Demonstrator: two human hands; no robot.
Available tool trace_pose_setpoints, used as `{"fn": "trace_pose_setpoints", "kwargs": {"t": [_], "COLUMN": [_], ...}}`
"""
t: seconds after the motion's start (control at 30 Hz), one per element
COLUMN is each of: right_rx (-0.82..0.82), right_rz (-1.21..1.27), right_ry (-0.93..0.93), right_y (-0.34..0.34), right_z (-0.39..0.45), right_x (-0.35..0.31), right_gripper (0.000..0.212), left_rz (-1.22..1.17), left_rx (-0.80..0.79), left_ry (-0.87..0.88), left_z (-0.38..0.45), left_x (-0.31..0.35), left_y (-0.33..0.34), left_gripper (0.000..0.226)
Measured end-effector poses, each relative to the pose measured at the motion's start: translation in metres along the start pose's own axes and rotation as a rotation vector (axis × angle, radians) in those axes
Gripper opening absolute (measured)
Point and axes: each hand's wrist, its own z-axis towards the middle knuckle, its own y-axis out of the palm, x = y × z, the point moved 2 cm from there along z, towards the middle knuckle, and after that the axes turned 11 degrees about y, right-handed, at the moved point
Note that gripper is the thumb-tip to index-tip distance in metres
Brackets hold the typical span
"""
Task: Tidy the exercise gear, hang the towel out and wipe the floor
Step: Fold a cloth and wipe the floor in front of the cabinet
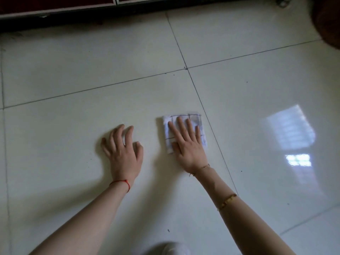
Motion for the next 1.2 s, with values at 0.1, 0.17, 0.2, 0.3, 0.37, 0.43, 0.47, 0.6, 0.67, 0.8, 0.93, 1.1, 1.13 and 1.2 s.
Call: {"fn": "trace_pose_setpoints", "kwargs": {"t": [0.1, 0.17, 0.2, 0.3, 0.37, 0.43, 0.47, 0.6, 0.67, 0.8, 0.93, 1.1, 1.13, 1.2], "right_rx": [0.017, 0.011, 0.005, -0.022, -0.031, -0.039, -0.044, -0.069, -0.094, -0.159, -0.21, -0.229, -0.218, -0.189], "right_rz": [-0.002, 0.01, 0.016, 0.014, 0.011, 0.011, 0.009, -0.027, -0.058, -0.111, -0.193, -0.203, -0.197, -0.173], "right_ry": [0.131, 0.223, 0.261, 0.335, 0.356, 0.335, 0.303, 0.105, -0.004, -0.221, -0.396, -0.546, -0.569, -0.611], "right_y": [-0.015, -0.025, -0.029, -0.035, -0.035, -0.032, -0.029, -0.009, 0.002, 0.026, 0.046, 0.066, 0.07, 0.073], "right_z": [0.004, 0.017, 0.023, 0.043, 0.052, 0.058, 0.059, 0.06, 0.059, 0.049, 0.041, 0.016, 0.01, 0.003], "right_x": [0.032, 0.049, 0.054, 0.053, 0.044, 0.029, 0.019, -0.034, -0.063, -0.119, -0.162, -0.187, -0.187, -0.182], "right_gripper": [0.063, 0.065, 0.065, 0.065, 0.066, 0.067, 0.067, 0.065, 0.066, 0.066, 0.064, 0.062, 0.061, 0.061], "left_rz": [0.008, 0.005, 0.005, -0.001, 0.002, 0.002, 0.0, 0.036, 0.064, 0.09, 0.116, 0.089, 0.087, 0.086], "left_rx": [-0.018, -0.026, -0.033, -0.056, -0.073, -0.072, -0.061, -0.015, -0.002, 0.031, 0.041, 0.054, 0.06, 0.058], "left_ry": [0.003, 0.015, 0.023, 0.058, 0.082, 0.044, -0.004, -0.149, -0.188, -0.272, -0.3, -0.354, -0.36, -0.361], "left_z": [-0.001, -0.001, -0.001, -0.003, -0.007, -0.012, -0.016, -0.035, -0.046, -0.067, -0.08, -0.088, -0.09, -0.094], "left_x": [0.0, -0.001, -0.002, -0.007, -0.015, -0.028, -0.037, -0.077, -0.095, -0.125, -0.141, -0.153, -0.155, -0.159], "left_y": [0.001, 0.001, 0.0, -0.004, -0.006, -0.01, -0.013, -0.026, -0.032, -0.041, -0.047, -0.054, -0.055, -0.057], "left_gripper": [0.049, 0.049, 0.05, 0.051, 0.052, 0.052, 0.051, 0.052, 0.052, 0.053, 0.052, 0.052, 0.052, 0.051]}}
